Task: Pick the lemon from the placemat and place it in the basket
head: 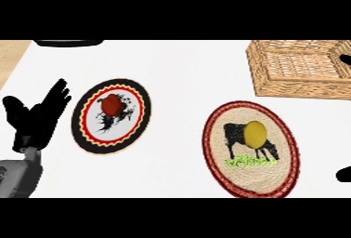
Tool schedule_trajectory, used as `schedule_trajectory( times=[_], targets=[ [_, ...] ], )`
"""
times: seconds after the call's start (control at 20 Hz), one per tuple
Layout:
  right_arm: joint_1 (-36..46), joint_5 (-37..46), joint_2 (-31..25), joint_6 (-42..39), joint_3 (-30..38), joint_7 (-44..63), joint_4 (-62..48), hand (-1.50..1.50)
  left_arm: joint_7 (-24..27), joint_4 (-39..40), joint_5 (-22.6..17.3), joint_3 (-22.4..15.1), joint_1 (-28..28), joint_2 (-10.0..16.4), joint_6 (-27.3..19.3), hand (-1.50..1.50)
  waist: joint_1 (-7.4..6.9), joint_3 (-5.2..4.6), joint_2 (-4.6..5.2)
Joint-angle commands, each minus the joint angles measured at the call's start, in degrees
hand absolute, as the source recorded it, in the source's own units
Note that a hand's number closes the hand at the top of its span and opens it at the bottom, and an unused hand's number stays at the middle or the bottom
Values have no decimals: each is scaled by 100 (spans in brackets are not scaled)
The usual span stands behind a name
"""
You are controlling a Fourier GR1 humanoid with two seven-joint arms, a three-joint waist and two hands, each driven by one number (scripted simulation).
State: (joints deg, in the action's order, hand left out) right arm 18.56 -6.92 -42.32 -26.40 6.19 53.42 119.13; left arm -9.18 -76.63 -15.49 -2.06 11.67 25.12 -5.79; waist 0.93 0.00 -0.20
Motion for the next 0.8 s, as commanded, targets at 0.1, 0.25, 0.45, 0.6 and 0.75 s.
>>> schedule_trajectory(
  times=[0.1,0.25,0.45,0.6,0.75],
  targets=[
    [-1446,1362,813,266,-136,-1088,433,-150,-210,-13,56,94,130,-109,103,0,-47,4,19],
    [-1234,2222,1146,644,-434,-1737,-298,-150,-247,-236,38,227,92,-20,220,0,-114,3,28],
    [-1172,2947,1695,1247,-894,-2394,-853,-150,-217,14,142,284,250,-88,301,0,-110,1,32],
    [-1482,3021,1903,1746,-644,-3550,-1713,-150,-340,-282,284,105,49,-276,101,0,-113,6,36],
    [-986,3182,2275,1872,-832,-3382,-2131,-150,-169,-548,433,126,-309,-465,12,0,-134,2,24]
  ],
)
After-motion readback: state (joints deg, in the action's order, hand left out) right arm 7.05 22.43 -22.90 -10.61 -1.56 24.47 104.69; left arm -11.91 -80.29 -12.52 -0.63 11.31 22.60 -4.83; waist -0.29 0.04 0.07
